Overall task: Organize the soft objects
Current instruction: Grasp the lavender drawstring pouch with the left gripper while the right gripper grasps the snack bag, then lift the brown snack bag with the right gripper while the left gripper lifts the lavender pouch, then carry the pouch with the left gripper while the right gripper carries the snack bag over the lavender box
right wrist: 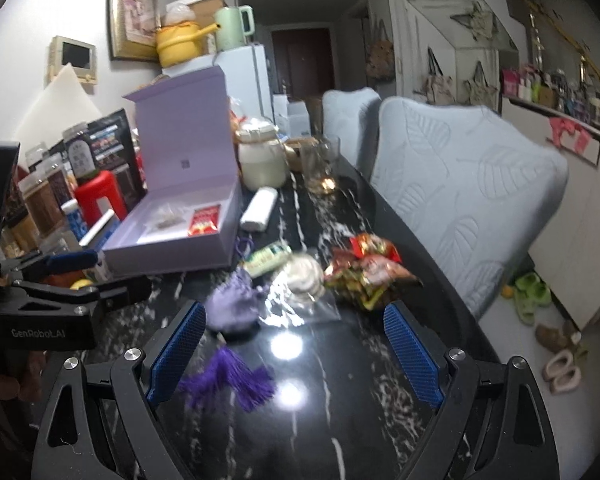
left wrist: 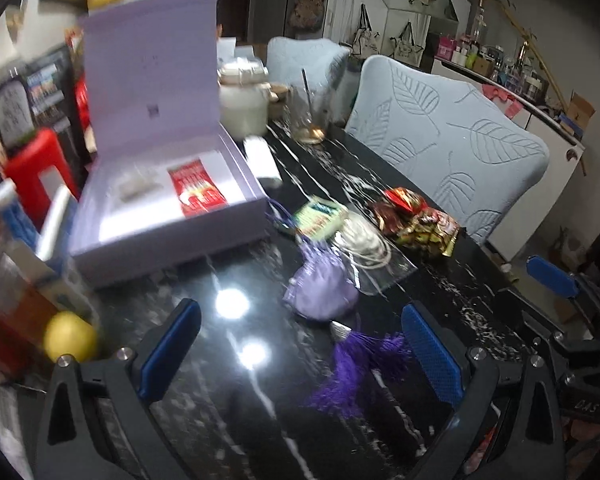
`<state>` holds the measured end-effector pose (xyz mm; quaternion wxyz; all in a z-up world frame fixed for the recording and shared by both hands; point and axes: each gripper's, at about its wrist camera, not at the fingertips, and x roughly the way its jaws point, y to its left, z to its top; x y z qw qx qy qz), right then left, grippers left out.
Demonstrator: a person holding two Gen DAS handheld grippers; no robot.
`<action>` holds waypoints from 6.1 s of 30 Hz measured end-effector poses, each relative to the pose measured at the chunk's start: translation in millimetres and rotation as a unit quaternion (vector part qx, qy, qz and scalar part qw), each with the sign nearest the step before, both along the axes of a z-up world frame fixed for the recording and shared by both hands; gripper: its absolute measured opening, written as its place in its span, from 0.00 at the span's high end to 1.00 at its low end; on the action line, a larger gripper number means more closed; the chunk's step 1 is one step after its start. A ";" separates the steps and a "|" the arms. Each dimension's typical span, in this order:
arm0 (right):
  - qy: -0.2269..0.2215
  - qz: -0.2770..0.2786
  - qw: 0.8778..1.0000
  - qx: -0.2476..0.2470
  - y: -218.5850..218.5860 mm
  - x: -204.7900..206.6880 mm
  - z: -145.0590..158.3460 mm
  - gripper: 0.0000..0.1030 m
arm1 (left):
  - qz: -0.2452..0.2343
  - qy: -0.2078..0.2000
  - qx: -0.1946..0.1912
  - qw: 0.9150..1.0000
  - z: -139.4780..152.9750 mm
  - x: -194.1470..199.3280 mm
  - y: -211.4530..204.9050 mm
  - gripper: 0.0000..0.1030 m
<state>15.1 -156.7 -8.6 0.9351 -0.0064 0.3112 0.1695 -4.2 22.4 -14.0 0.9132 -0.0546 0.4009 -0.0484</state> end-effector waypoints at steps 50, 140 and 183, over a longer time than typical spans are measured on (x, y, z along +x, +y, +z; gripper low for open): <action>0.078 0.003 0.997 -0.009 -44.6 129.8 -61.5 0.03 | 0.011 0.041 -0.025 0.999 -45.8 39.1 -31.2 0.62; 0.137 -0.005 0.990 0.021 -70.1 58.1 -70.7 0.48 | 0.006 0.033 0.021 0.999 -53.9 6.5 -30.1 0.53; 0.080 0.249 0.964 0.044 77.4 -36.7 -15.2 0.48 | 0.134 -0.078 0.029 0.987 20.5 -121.4 55.7 0.53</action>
